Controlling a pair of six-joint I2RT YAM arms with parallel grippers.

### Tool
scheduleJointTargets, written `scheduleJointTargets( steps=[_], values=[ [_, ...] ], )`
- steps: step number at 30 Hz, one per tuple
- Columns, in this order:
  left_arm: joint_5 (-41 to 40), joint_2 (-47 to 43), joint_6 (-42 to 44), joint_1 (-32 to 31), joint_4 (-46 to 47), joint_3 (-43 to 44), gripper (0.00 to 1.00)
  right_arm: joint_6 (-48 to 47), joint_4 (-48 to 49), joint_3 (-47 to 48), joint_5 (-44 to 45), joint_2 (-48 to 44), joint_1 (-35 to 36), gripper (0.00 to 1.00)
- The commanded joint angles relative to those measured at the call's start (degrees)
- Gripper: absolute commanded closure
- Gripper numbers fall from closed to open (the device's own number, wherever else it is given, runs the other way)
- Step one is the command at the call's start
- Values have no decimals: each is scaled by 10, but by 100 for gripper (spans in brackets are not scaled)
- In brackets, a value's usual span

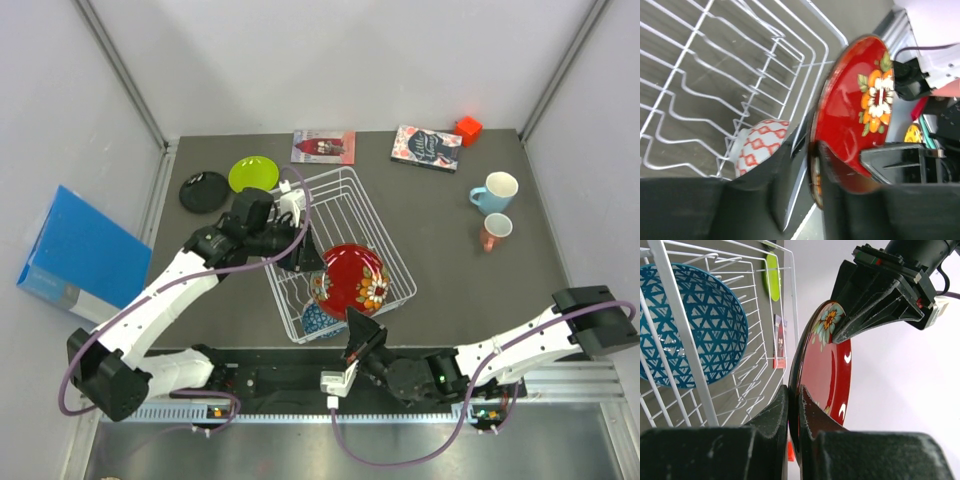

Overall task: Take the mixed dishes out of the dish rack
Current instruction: Place the plate at the center of the board.

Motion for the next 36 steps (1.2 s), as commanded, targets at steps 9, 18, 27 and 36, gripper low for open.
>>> scheduleJointTargets(
  steps=[9,18,27,36],
  values=[
    [28,-11,-1,-14,55,-20,100,-6,87,21,20,-14,6,100],
    [-32,-27,-7,-13,58,-3,100,-10,139,23,63,1,6,1],
    [-158,-67,-47,50,44,49,100,11,229,48,142,-49,18,0],
    [-380,-84,-157,250,-1,58,100,283,112,157,215,-150,5,0]
  ],
)
